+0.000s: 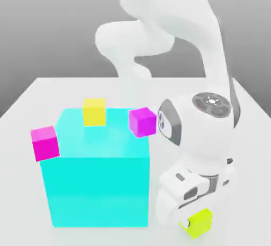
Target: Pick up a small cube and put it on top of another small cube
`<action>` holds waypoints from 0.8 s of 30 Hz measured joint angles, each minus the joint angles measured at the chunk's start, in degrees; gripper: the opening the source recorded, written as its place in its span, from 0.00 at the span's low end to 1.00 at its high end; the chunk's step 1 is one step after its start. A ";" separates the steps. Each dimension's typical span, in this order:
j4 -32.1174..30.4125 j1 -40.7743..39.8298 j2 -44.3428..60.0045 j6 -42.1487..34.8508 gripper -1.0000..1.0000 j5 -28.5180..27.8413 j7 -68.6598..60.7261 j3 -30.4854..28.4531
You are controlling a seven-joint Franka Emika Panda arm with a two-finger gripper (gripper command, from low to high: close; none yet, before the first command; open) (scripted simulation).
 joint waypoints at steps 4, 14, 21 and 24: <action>-1.40 -1.01 -8.25 -6.80 0.00 1.43 -0.86 -0.08; -4.61 -4.86 -29.06 -24.32 0.00 3.42 -1.52 -1.57; -6.85 -7.18 -43.57 -36.60 0.00 4.08 -1.51 -3.24; -7.83 -8.23 -49.73 -41.79 0.00 4.22 -1.45 -3.96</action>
